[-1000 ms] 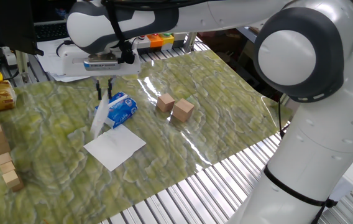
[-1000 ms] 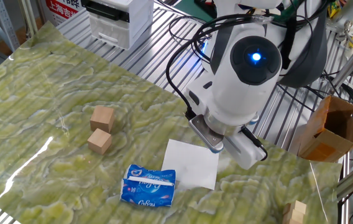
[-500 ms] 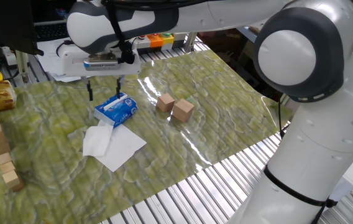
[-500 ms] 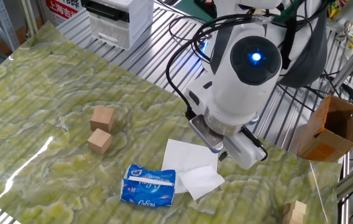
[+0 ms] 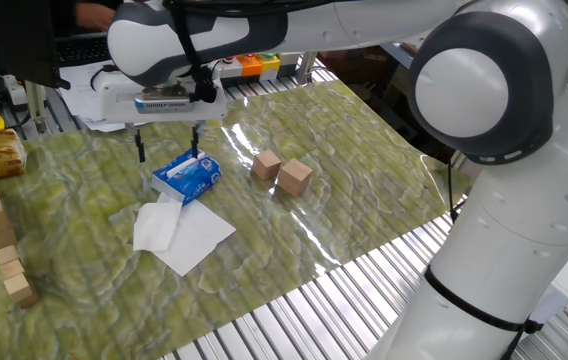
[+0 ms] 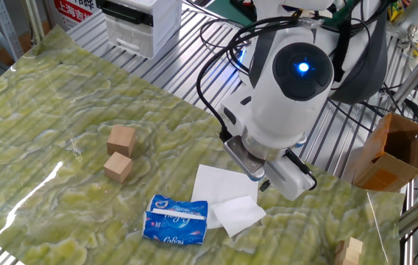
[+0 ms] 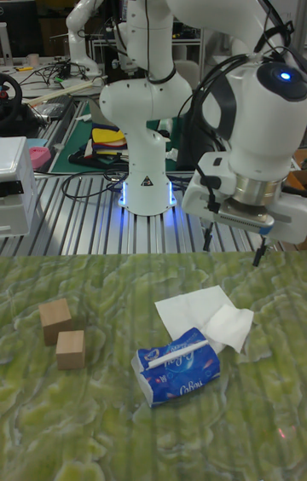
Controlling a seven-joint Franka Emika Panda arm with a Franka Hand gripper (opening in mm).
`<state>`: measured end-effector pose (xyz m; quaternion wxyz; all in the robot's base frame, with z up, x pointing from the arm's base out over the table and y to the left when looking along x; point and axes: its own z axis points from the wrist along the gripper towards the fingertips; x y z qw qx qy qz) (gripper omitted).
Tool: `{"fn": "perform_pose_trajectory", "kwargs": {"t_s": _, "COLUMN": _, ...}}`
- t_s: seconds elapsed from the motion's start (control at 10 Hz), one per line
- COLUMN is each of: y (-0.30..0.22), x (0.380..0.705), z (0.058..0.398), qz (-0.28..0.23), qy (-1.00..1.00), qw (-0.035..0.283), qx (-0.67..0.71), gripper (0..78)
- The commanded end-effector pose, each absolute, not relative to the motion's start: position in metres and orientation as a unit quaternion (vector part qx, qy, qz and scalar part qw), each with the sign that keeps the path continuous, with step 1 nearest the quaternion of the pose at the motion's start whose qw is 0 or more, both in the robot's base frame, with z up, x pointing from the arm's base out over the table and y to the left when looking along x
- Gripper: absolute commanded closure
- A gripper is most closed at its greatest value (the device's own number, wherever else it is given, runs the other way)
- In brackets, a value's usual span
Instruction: Pull out a napkin
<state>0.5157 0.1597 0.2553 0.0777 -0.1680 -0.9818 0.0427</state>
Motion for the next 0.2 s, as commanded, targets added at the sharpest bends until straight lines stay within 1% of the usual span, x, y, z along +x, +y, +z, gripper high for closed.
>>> {"fn": "perform_pose_trajectory", "kwargs": {"t_s": 0.1, "y": 0.1208, "x": 0.5548, "z": 0.2382, "qz": 0.033, "qy": -0.989, "qw": 0.074, "qx": -0.121, "gripper": 0.1}}
{"fn": "perform_pose_trajectory", "kwargs": {"t_s": 0.2, "y": 0.1208, "x": 0.5548, "z": 0.2383, "qz": 0.033, "qy": -0.989, "qw": 0.075, "qx": -0.122, "gripper": 0.1}}
